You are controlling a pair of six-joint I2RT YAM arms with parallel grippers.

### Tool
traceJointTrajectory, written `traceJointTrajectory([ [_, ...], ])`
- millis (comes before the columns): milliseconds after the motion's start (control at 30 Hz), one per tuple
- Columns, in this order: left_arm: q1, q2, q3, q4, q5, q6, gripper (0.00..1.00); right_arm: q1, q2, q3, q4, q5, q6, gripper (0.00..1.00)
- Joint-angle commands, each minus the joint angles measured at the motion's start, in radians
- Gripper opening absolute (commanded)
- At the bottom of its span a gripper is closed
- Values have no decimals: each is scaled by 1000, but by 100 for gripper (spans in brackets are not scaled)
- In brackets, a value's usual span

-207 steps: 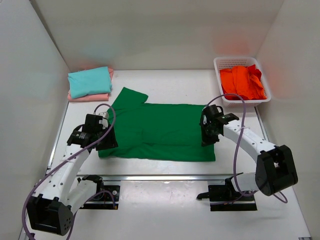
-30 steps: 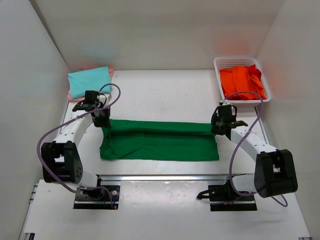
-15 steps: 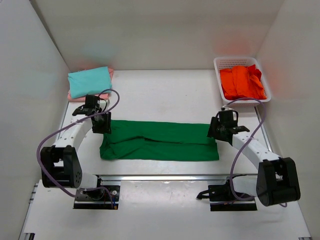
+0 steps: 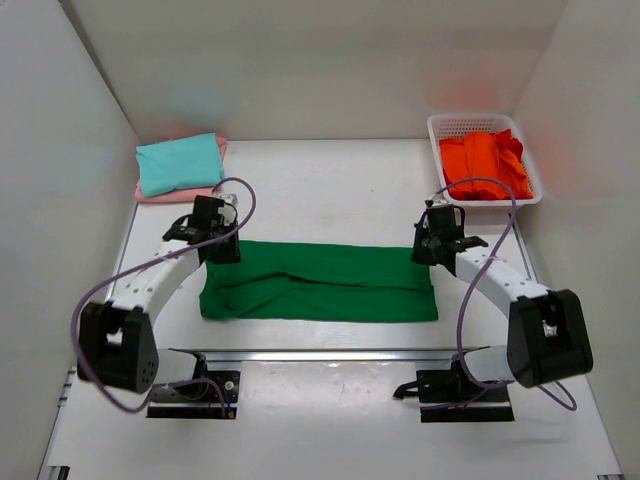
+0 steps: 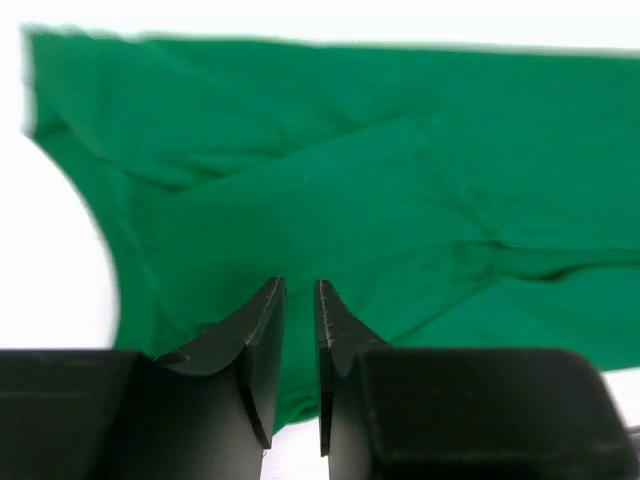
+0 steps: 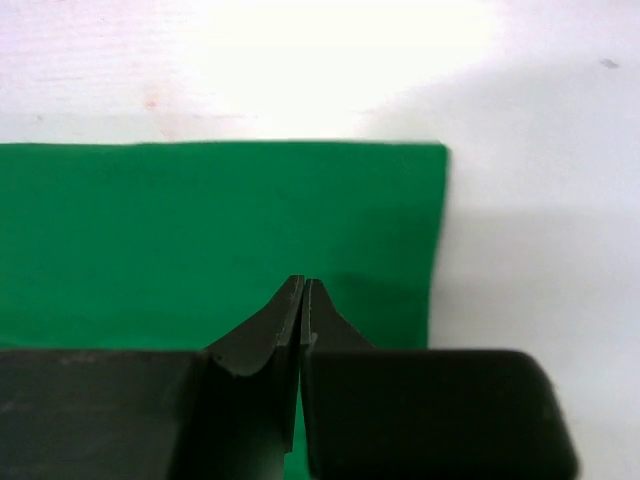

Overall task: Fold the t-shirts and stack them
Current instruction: Rotate the tshirt 90 degrees

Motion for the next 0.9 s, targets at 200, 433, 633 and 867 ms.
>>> traceJointTrajectory([
  [200, -91, 405, 175, 49, -124, -172, 20, 48, 245, 120, -67, -49, 6, 1],
  [433, -114, 768, 552, -50, -15, -162, 15, 155, 167, -16, -147, -33, 212, 0],
  [633, -157, 1298, 1570, -522, 0, -50, 13, 367, 9, -179, -73, 19, 458, 0],
  [867, -115, 1368, 1536, -339, 168, -104, 13, 687, 133, -78, 74, 65, 566, 0],
])
